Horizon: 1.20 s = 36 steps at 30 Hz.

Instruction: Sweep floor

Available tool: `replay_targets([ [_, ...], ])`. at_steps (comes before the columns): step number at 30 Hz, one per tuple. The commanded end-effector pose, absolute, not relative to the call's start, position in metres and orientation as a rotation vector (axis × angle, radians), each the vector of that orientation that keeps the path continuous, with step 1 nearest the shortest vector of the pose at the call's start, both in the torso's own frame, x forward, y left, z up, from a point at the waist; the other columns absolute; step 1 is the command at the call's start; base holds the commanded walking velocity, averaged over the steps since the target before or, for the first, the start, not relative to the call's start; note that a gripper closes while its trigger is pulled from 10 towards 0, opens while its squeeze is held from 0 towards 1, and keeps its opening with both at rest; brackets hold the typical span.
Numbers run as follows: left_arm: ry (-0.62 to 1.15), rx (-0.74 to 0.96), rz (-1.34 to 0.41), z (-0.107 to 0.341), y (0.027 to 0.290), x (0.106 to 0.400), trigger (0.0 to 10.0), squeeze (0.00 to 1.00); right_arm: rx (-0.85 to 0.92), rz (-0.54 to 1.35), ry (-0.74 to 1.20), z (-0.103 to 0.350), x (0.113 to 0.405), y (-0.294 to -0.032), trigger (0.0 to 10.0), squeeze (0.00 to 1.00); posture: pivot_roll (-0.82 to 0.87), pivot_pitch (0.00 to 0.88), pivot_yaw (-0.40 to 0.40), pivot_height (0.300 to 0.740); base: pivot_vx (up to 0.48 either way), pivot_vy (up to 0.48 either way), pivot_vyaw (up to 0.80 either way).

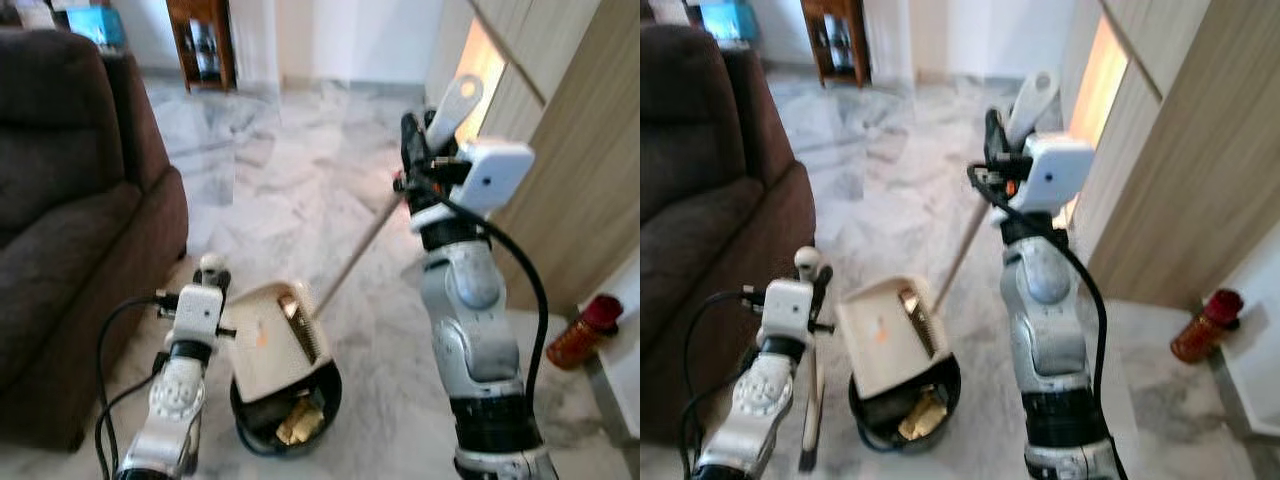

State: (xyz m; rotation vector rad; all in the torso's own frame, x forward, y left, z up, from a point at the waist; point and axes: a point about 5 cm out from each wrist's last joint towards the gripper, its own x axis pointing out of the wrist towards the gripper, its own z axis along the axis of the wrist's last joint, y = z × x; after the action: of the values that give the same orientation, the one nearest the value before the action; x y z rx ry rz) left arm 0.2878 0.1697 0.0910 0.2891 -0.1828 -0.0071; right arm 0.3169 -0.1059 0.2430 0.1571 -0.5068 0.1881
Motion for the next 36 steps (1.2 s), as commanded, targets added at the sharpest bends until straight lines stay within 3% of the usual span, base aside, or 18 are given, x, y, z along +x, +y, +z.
replay_targets([
  [1,-0.228,0.310,-0.014,0.099,0.170,0.289,10.0,0.00,0.125,0.210,-0.607,0.260,0.310,-0.102,10.0,0.00,0.15,0.000,0.023,0.740,0.000,0.000,0.00],
  [17,-0.235,0.319,-0.009,0.099,0.170,0.287,10.0,0.00,-0.036,0.257,-0.658,0.246,0.299,-0.087,10.0,0.00,0.15,0.000,0.018,0.740,0.000,0.000,0.00],
  [28,-0.243,0.324,-0.004,0.100,0.170,0.288,10.0,0.00,0.087,0.285,-0.682,0.240,0.282,-0.062,10.0,0.00,0.15,0.000,0.016,0.740,0.000,0.000,0.00],
  [36,-0.248,0.327,-0.008,0.101,0.168,0.288,10.0,0.00,0.079,0.376,-0.724,0.239,0.270,-0.042,10.0,0.00,0.15,0.000,0.016,0.740,0.000,0.000,0.00],
])
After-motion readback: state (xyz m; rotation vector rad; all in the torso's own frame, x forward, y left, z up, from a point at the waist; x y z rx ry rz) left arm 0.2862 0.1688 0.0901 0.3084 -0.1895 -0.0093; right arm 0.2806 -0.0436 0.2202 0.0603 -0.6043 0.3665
